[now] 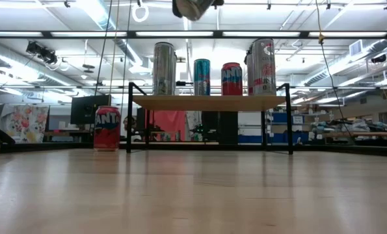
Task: Place canned beverage on shelf
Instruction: Put the blue soda can on the shelf aligned with the other blue soda can
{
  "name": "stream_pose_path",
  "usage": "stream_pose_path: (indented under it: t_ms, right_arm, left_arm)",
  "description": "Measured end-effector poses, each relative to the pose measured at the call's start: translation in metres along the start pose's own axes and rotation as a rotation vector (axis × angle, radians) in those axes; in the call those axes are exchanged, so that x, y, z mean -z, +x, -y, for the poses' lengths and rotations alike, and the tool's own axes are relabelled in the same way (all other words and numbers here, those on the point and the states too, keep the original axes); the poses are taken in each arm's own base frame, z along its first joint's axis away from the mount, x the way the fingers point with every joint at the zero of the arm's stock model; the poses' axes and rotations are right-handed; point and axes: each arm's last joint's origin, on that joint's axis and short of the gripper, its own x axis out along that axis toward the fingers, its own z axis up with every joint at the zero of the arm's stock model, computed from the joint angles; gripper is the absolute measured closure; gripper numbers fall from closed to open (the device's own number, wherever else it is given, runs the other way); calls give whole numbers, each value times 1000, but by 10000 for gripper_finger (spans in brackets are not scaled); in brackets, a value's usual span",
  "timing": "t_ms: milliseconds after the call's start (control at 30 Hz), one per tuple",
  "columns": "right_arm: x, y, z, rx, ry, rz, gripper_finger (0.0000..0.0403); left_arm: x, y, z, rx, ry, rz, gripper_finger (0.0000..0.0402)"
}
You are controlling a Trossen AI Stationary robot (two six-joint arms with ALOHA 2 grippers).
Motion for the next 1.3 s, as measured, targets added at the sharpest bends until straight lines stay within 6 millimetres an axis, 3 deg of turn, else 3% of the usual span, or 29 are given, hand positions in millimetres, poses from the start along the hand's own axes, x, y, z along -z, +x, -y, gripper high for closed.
stream_pose_path:
  t_ms: [267, 700, 833, 1133, 1300]
  right_arm:
    - [-6, -20, 11, 115, 56, 50, 108]
    - [-12, -26, 4, 77, 47, 80, 108]
    - [-14, -26, 2, 61, 43, 81, 108]
    - [-13, -26, -1, 26, 40, 85, 108]
    - [-10, -25, -3, -2, 36, 61, 108]
  left_arm:
    - [15, 34, 2, -25, 24, -8, 180]
    - [11, 55, 3, -83, 3, 144, 180]
    - [16, 58, 2, -163, 27, 120, 180]
    - [11, 63, -28, -365, -29, 184, 180]
    - [43, 74, -43, -400, -60, 222, 179]
